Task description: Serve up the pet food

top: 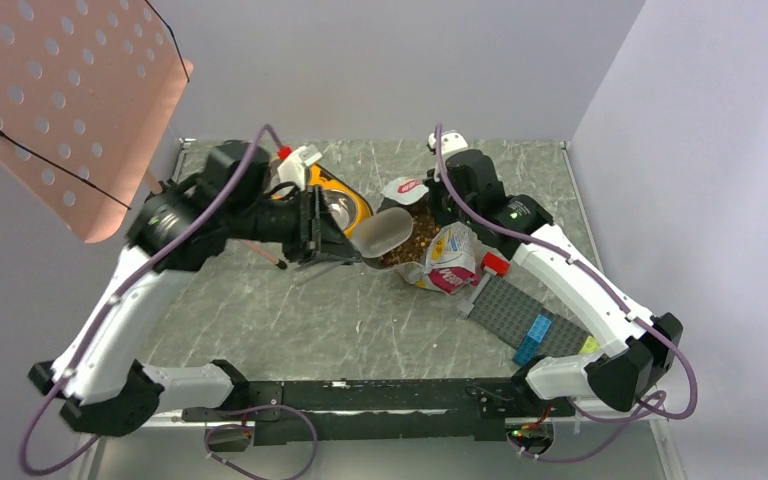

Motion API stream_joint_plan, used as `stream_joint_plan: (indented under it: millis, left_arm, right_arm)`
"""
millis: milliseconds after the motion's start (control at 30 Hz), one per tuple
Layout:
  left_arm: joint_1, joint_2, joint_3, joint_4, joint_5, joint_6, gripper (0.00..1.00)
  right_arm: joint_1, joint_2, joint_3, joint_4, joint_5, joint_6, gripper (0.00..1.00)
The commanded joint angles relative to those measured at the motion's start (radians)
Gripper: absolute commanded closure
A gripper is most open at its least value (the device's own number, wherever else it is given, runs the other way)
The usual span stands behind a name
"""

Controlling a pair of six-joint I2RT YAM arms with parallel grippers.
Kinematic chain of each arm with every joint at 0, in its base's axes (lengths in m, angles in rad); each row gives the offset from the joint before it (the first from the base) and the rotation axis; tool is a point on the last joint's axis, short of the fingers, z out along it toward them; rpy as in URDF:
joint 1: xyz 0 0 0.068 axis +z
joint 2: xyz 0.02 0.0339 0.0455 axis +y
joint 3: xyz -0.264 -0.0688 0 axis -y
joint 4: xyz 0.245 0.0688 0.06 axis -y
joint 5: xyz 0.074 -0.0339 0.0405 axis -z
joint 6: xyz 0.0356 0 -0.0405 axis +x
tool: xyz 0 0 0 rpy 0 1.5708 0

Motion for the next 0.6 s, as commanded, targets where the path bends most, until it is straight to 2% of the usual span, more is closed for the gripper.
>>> stream_joint_plan:
  millis: [0, 133, 267, 333, 433, 567]
  left_arm:
    - [0.105, 0.062, -0.116, -0.014, 0.186, -0.153, 1.0]
    - [0.145, 0.027, -0.27, 0.064, 0.181, -0.351, 1.0]
    - [0.142, 0.015, -0.431, 0.259, 0.168, -0.596, 1.0]
    - [0.134, 0.052, -0.397, 0.238, 0.118, -0.639, 1.0]
    - [0.126, 0.106, -0.31, 0.033, 0.004, -0.704, 1.0]
    - [0.104, 0.096, -0.434, 0.227, -0.045, -0.867, 1.0]
  right_arm:
    - [0.052, -0.044, 0.076, 0.085, 0.062, -0.029, 1.0]
    - [0.073, -0.036, 0.099, 0.087, 0.086, -0.03, 1.0]
    - [0.088, -0.039, 0.09, 0.103, 0.088, -0.045, 1.0]
    - [0.1, -0.045, 0.086, 0.106, 0.099, -0.057, 1.0]
    - [0.122, -0.053, 0.082, 0.104, 0.123, -0.072, 1.0]
    - [0.139, -0.064, 0.07, 0.108, 0.127, -0.065, 1.0]
